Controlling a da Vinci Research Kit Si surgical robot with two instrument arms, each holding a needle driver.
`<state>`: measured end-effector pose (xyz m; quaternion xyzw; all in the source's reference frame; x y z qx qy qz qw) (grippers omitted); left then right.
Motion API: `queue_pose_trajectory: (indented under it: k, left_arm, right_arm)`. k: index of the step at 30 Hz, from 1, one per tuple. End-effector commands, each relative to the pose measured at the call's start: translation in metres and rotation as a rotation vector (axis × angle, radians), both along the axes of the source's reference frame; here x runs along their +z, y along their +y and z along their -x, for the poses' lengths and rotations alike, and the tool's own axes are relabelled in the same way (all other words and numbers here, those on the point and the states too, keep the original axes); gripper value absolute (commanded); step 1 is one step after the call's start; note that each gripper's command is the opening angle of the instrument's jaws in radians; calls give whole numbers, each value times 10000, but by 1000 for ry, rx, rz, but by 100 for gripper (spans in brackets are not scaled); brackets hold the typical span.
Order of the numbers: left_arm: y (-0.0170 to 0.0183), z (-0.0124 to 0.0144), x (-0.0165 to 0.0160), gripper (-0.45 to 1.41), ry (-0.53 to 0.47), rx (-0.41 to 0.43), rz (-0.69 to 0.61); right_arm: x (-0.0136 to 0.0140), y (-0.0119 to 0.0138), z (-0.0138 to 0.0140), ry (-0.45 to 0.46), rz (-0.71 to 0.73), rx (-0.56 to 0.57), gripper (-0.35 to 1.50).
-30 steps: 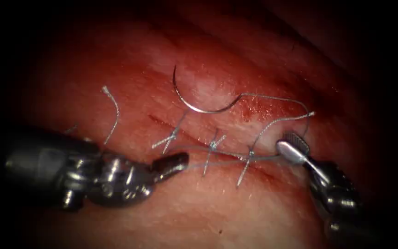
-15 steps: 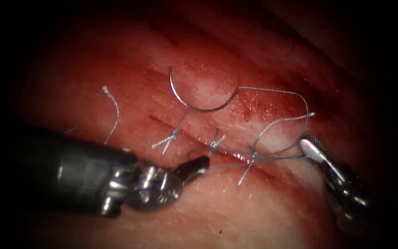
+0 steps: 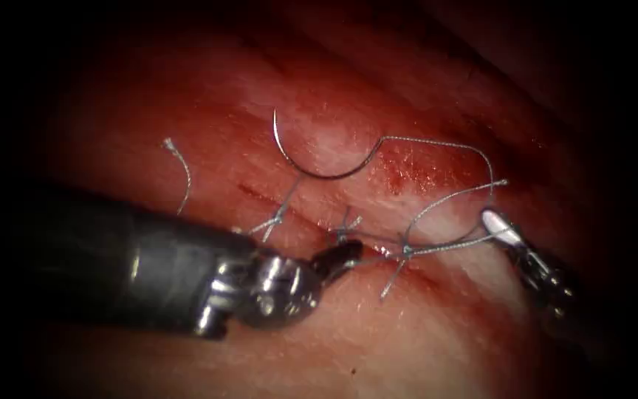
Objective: Wound Closure
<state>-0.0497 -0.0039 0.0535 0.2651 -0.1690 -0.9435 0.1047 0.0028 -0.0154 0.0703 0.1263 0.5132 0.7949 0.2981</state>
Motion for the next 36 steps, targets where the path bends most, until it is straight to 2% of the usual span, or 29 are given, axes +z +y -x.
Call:
queue_pose_trajectory:
  k: [1, 4, 11, 17, 19, 20, 21, 22, 24, 25, 26, 27, 28, 29, 30, 32, 33, 35, 36]
  left_arm:
    - [-3, 5, 5, -45, -1, 0, -2]
    - [-3, 6, 4, -45, -1, -1, -2]
    - [-3, 8, 4, -45, -1, 4, 1]
    - [-5, 6, 2, -45, 2, 15, 7]
    - [-5, 6, 2, -45, 2, 15, 7]
    - [-3, 5, 1, -45, 1, 15, 5]
    - [1, 1, -2, -45, -3, 17, 1]
    - [1, 1, -2, -45, -3, 17, 1]
    - [13, -8, -8, -45, -10, 19, -10]
    - [20, -14, -11, -45, -20, 17, -10]
    - [29, -23, -17, -45, -25, 7, -7]
    - [36, -30, -22, -45, -30, -4, 0]
    - [43, -38, -27, -45, -33, -17, 7]
    - [52, -52, -37, -45, -30, -28, 24]
    - [52, -52, -37, -45, -30, -28, 24]
    - [50, -58, -42, -45, -27, -27, 29]
    - [44, -61, -46, -45, -26, -25, 29]
    - [32, -64, -49, -45, -21, -25, 34]
    - [22, -63, -50, -45, -15, -27, 38]
  right_arm:
    - [11, -2, -1, 3, -10, 12, -13]
    - [16, -1, 5, 11, -31, 65, -27]
    - [23, 15, 10, 94, -91, 140, -20]
    - [22, 19, 1, 142, -101, 131, 27]
    - [22, 20, 0, 143, -99, 133, 30]
    - [20, 21, -1, 146, -96, 136, 51]
    - [15, 23, 1, 148, -99, 136, 86]
    - [15, 23, 1, 148, -99, 136, 86]
    - [4, 30, 7, 105, -82, 112, 108]
    - [-2, 34, 9, 70, -63, 94, 111]
    - [-11, 39, 11, 57, -46, 70, 111]
    - [-18, 43, 13, 44, -28, 41, 101]
    - [-24, 46, 13, 6, 5, -10, 81]
    - [-37, 58, 13, -85, 106, -168, 44]
    - [-37, 58, 13, -85, 106, -168, 44]
    - [-48, 72, 9, -113, 129, -278, 59]
    - [-54, 83, 5, -215, 181, -379, 74]
    - [-63, 98, 0, -367, 257, -557, 91]
    - [-68, 107, -3, -458, 324, -681, 101]
